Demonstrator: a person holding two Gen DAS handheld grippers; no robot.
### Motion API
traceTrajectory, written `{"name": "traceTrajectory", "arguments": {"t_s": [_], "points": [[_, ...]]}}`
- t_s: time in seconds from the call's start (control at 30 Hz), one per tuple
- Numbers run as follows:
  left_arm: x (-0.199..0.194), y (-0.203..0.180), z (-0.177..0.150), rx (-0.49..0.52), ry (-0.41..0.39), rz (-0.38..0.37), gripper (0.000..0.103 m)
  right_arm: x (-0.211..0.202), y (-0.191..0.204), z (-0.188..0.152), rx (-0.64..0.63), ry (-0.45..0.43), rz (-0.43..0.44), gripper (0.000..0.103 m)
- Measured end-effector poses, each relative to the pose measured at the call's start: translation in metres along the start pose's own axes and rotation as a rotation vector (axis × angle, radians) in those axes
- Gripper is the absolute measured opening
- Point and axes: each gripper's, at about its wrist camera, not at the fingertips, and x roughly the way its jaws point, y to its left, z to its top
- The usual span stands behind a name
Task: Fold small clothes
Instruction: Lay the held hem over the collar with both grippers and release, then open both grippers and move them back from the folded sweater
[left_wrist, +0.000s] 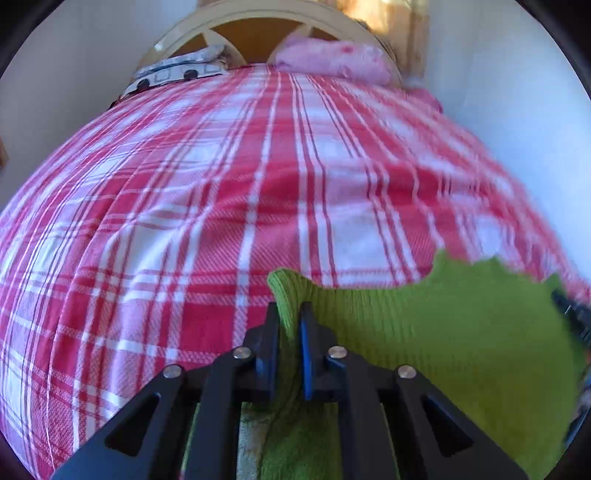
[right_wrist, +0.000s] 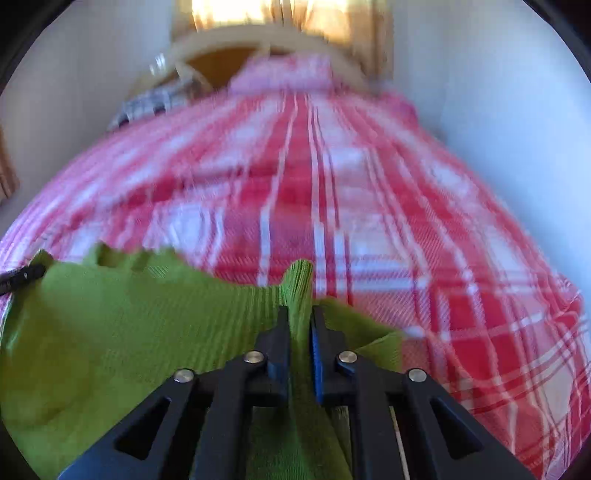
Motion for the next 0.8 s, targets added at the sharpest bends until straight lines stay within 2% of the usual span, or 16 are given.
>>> {"name": "traceTrajectory", "arguments": {"t_s": [0.1,0.2,0.23,0.3,0.33,0.37,0.43,0.47,0.5,0.57,0.67,0.73,0.8], "points": [[0.002,-0.015,0.0,0.075,-0.001,0.089,0.018,0.002,-0.002,0.0,0.01,0.004,-0.011,0.013],[0.003,-0.008,0.003,0.05,0.008,0.091,0.028,0.002,-0.001,0.001,0.009,0.0,-0.026,0.017],[0.002,-0.001,0.004,0.022,0.013,0.075,0.035,0.002,-0.001,0.001,0.012,-0.007,-0.026,0.017],[-0.009,0.016,0.006,-0.042,0.026,0.036,0.045,-0.016,-0.007,-0.001,0.045,-0.076,0.009,0.017],[-0.019,0.021,0.005,-0.059,0.014,0.016,0.045,-0.033,-0.014,-0.002,0.078,-0.134,0.011,0.017],[-0.034,0.024,0.002,-0.069,-0.015,0.008,0.045,-0.063,-0.024,-0.006,0.13,-0.232,-0.01,0.017],[-0.066,0.032,-0.008,-0.059,-0.08,0.036,0.051,-0.102,-0.033,-0.016,0.173,-0.329,-0.044,0.017],[-0.078,0.033,-0.014,-0.057,-0.098,0.042,0.051,-0.122,-0.032,-0.022,0.16,-0.341,-0.051,0.017],[-0.091,0.033,-0.023,-0.056,-0.11,0.031,0.051,-0.13,-0.028,-0.026,0.135,-0.326,-0.03,0.017],[-0.112,0.026,-0.045,-0.055,-0.127,-0.038,0.051,-0.143,-0.014,-0.039,0.078,-0.281,0.058,0.017],[-0.122,0.005,-0.077,-0.033,-0.107,-0.106,0.051,-0.147,0.021,-0.069,-0.039,-0.189,0.147,0.017],[-0.121,-0.008,-0.099,-0.002,-0.083,-0.09,0.051,-0.141,0.041,-0.094,-0.106,-0.125,0.184,0.017],[-0.116,-0.019,-0.119,0.032,-0.07,-0.044,0.056,-0.128,0.049,-0.116,-0.14,-0.058,0.154,0.017]]}}
